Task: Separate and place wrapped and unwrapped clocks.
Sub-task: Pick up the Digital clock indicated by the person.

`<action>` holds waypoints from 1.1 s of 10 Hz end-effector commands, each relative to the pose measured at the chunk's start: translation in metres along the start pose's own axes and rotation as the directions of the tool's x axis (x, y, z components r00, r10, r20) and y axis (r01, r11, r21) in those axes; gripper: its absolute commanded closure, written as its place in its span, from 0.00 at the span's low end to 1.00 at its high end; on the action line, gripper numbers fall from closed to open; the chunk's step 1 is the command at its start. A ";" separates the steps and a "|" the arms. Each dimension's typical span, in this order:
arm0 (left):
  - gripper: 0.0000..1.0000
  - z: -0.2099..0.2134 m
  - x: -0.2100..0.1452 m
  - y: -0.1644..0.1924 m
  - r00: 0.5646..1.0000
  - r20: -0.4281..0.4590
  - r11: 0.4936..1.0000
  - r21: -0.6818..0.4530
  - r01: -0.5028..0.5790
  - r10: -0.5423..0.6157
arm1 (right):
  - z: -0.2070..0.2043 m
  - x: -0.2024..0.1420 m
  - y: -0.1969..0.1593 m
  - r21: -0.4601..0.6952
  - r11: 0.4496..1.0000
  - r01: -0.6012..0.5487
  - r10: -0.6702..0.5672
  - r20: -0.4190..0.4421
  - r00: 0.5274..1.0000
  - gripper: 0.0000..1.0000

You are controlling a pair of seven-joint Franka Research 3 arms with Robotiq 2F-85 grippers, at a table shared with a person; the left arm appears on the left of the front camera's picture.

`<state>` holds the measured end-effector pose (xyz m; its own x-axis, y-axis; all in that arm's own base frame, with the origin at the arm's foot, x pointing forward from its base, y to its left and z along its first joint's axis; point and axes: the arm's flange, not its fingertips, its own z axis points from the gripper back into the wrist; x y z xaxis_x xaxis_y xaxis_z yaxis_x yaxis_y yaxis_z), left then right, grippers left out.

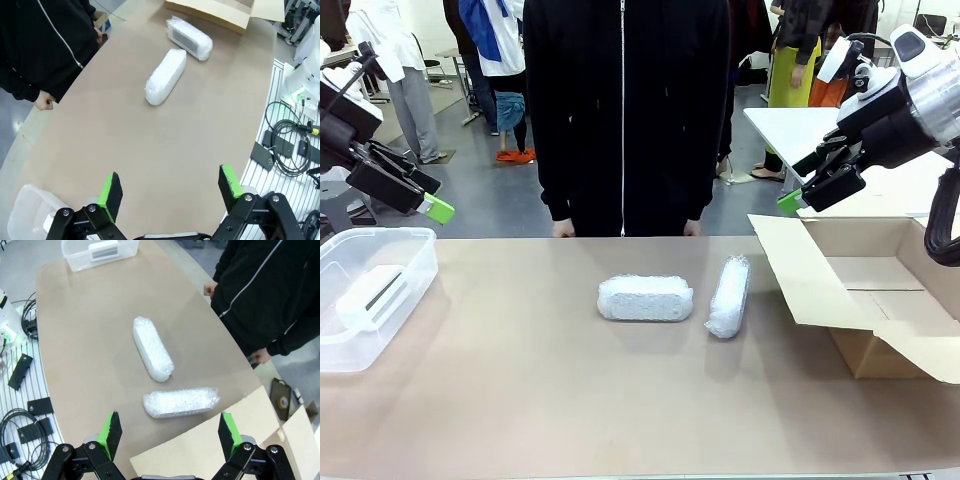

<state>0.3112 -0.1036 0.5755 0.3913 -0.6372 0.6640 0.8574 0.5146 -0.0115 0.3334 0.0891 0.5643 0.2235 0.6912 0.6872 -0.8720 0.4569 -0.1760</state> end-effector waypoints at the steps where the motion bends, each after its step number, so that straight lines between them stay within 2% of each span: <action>1: 0.00 -0.001 0.000 0.002 1.000 0.005 1.000 0.009 -0.003 0.003 | -0.001 -0.001 -0.001 0.015 1.000 0.003 -0.003 0.009 1.000 0.00; 11: 0.00 -0.001 0.000 0.002 1.000 0.005 1.000 0.009 -0.003 0.003 | -0.001 -0.001 -0.001 0.015 1.000 0.003 -0.003 0.009 1.000 0.00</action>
<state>0.3112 -0.1036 0.5754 0.3913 -0.6372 0.6640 0.8574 0.5146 -0.0115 0.3334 0.0891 0.5643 0.2235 0.6912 0.6872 -0.8720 0.4569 -0.1760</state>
